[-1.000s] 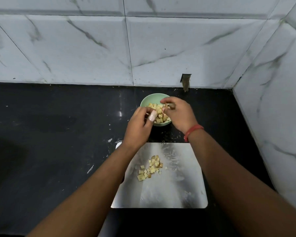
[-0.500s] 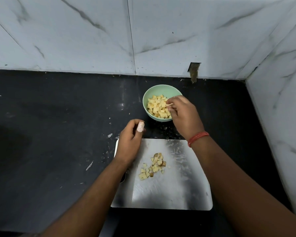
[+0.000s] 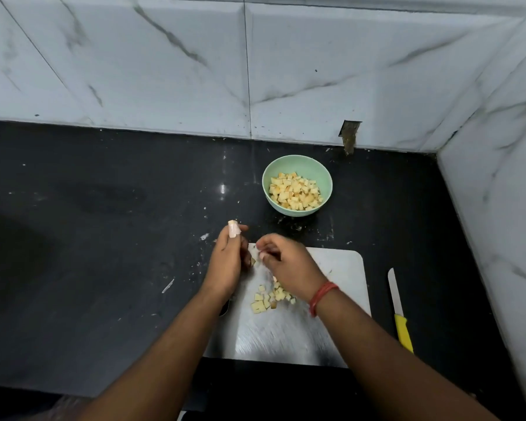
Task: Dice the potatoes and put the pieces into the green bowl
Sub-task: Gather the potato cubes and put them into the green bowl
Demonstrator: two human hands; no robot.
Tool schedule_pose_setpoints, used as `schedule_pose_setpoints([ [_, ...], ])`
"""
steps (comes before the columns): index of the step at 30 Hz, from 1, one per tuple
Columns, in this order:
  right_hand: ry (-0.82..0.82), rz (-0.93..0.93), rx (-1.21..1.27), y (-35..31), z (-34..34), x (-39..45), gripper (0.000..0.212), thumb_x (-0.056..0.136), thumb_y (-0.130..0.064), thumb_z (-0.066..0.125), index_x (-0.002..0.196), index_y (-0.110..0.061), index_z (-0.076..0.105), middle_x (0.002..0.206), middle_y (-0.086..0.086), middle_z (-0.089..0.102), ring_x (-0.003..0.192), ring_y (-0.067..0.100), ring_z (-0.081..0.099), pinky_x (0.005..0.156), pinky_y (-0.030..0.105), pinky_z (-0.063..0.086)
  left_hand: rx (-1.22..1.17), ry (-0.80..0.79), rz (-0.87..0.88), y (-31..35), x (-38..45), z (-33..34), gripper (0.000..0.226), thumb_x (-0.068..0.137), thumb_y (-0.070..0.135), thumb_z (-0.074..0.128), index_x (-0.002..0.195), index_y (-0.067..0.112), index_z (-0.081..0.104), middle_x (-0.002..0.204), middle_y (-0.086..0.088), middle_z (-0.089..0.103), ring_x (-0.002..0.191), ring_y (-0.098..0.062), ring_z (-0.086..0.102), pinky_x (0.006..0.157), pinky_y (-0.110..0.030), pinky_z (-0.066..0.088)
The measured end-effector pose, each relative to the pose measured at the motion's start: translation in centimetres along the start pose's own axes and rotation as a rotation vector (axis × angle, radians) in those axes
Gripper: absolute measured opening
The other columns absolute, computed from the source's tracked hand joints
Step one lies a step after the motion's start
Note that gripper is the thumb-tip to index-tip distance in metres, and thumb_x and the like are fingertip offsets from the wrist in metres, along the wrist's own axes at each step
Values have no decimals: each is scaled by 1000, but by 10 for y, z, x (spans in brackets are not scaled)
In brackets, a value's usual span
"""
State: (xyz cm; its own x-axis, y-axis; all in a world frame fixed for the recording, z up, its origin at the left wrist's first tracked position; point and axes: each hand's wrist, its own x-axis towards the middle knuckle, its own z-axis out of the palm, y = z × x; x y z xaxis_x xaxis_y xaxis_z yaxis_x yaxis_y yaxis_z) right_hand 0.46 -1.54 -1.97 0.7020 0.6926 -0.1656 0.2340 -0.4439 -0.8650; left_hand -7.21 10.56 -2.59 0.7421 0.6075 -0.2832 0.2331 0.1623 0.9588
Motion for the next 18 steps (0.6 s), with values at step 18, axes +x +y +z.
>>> schedule_pose_setpoints([
  [18, -137, -297, -535, 23, -22, -41, 26, 93, -12, 54, 116, -22, 63, 116, -10, 58, 111, 10, 45, 94, 24, 41, 853, -391, 492, -28, -25, -23, 30, 92, 29, 72, 118, 20, 61, 102, 12, 48, 84, -1, 50, 73, -22, 40],
])
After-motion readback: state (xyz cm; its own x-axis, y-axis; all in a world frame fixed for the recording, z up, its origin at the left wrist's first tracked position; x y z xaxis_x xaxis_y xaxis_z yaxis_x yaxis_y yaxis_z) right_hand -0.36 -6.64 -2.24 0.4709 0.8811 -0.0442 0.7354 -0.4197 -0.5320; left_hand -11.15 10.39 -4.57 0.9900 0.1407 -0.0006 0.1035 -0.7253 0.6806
